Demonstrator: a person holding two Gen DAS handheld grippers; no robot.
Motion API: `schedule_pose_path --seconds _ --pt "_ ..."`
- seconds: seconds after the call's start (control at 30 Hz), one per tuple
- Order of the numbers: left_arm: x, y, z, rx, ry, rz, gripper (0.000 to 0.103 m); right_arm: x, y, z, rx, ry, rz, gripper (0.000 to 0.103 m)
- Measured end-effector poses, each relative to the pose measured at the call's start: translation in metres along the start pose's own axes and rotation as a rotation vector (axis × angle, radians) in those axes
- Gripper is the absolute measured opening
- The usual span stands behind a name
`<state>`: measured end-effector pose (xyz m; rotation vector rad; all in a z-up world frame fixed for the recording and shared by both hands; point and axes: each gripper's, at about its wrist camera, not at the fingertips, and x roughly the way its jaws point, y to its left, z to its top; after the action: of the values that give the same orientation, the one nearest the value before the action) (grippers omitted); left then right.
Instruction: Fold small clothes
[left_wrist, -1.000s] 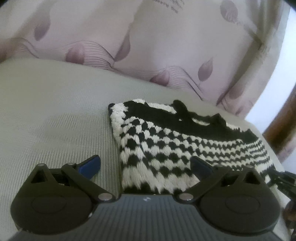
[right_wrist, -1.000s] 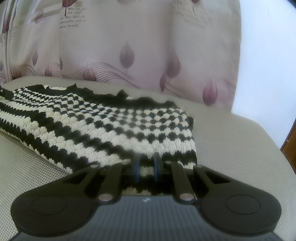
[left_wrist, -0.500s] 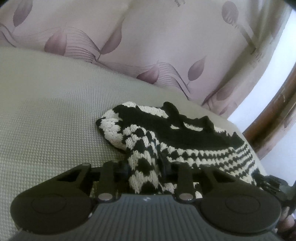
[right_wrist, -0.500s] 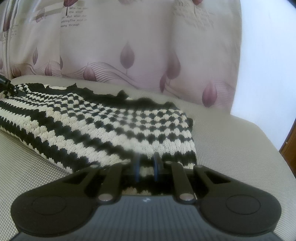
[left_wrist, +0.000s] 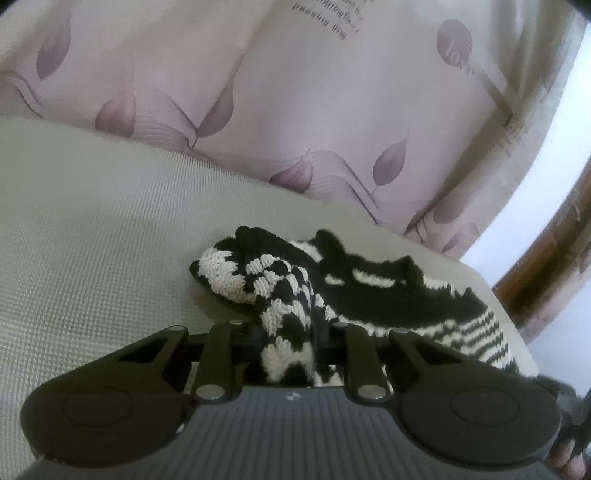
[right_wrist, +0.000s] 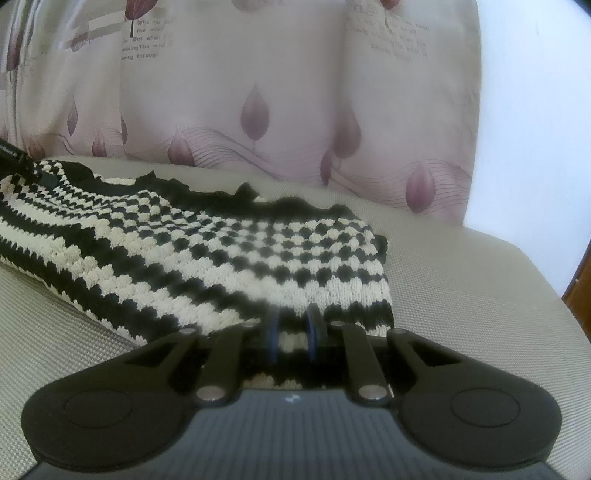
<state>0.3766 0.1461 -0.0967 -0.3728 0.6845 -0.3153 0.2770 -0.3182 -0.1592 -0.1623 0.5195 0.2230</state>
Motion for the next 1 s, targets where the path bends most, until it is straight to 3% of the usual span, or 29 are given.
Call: schedule_pose_path --seconds 0.07,0.1,0.13,0.17,0.2,0.3,0.4,0.43,0.5,0.57,0.63,0.8,0.9,1.0 --pt "-0.005 -0.013 0.006 -0.024 -0.004 0.006 0.021 -0.002 0.0 0.0 0.005 -0.01 -0.002 0.026" --pt "-0.007 -0.019 0.008 -0.045 -0.001 -0.008 0.021 -0.003 0.0 0.0 0.004 -0.018 0.003 0.042" --pt "-0.008 -0.026 0.01 -0.062 0.002 -0.023 0.021 -0.005 0.0 0.0 0.003 -0.031 0.008 0.081" --pt "-0.009 -0.034 0.011 -0.07 0.002 -0.036 0.021 -0.008 0.001 -0.001 0.003 -0.045 0.014 0.098" --pt "-0.01 -0.043 0.011 -0.071 0.001 -0.049 0.021 -0.013 0.001 -0.001 -0.001 -0.074 0.028 0.103" --pt "-0.01 -0.067 0.005 -0.095 0.001 -0.107 0.021 -0.031 -0.004 0.003 0.05 -0.152 0.087 0.103" --pt "-0.006 -0.081 -0.011 -0.121 -0.003 -0.177 0.021 -0.059 -0.016 0.02 0.232 -0.252 0.202 0.103" --pt "-0.003 -0.083 -0.017 -0.13 0.001 -0.19 0.021 -0.071 -0.019 0.028 0.307 -0.305 0.28 0.103" --pt "0.004 -0.082 -0.031 -0.145 -0.01 -0.228 0.021 -0.077 -0.018 0.042 0.425 -0.317 0.468 0.103" --pt "0.011 -0.072 -0.045 -0.205 -0.02 -0.297 0.022 -0.063 -0.006 0.056 0.533 -0.252 0.65 0.103" --pt "0.013 -0.065 -0.057 -0.223 -0.06 -0.324 0.022 -0.041 0.011 0.065 0.593 -0.171 0.753 0.103" --pt "0.01 -0.051 -0.071 -0.288 -0.128 -0.391 0.022 0.032 0.035 0.064 0.84 0.032 0.844 0.103" --pt "0.008 -0.051 -0.075 -0.266 -0.158 -0.396 0.026 0.061 0.038 0.055 0.98 0.072 0.911 0.103" --pt "0.005 -0.055 -0.078 -0.22 -0.181 -0.387 0.026 0.077 0.044 0.059 1.011 0.09 0.893 0.103"
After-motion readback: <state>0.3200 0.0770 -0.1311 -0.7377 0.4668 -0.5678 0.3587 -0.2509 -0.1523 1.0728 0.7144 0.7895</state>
